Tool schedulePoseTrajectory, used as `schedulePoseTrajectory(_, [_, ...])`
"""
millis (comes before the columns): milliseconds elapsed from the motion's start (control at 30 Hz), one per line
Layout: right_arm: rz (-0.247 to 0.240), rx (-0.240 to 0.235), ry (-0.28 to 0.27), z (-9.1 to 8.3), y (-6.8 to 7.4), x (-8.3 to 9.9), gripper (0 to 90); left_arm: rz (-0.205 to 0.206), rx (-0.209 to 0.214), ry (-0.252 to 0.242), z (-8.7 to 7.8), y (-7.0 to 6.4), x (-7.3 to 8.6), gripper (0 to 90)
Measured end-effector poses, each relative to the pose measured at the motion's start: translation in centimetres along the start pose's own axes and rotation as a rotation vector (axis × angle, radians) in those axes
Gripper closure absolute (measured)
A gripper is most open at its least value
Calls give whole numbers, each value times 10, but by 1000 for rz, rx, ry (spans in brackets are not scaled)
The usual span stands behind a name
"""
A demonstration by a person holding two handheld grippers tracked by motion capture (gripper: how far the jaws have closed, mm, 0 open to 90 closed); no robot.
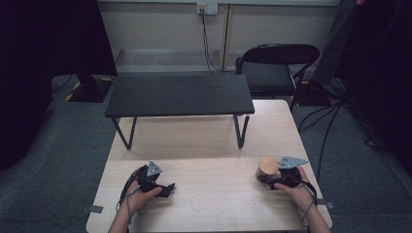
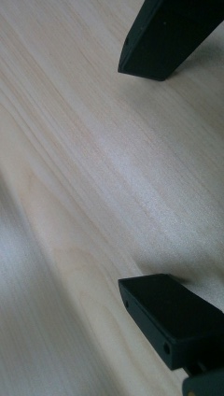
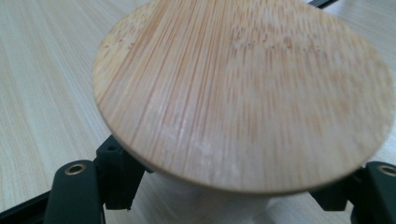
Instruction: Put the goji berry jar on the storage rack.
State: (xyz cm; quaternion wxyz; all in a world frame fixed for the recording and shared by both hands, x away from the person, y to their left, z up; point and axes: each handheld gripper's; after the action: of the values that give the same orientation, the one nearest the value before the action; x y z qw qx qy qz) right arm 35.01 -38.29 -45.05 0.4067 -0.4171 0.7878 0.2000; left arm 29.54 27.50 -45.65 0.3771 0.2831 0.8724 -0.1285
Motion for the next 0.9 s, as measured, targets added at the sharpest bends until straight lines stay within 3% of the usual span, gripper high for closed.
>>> schedulePoseTrajectory(433, [27,-42,20,-7,2,-22,259,1,0,0,0,0,0,0])
schedulePoseTrajectory(800, [6,-54,36,-17,7,-57,259,1,0,0,0,0,0,0])
schedulePoseTrajectory(900, [18,-90,19,-19,5,-67,259,0,0,0,0,0,0,0])
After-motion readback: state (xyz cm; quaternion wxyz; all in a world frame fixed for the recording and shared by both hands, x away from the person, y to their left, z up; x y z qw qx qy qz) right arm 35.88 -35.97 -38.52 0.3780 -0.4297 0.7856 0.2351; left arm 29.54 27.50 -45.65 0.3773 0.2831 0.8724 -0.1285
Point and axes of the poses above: each handheld gripper's, and its own axes: z roughly forward along the jaws, x roughly out of its underside, y roughly to its left
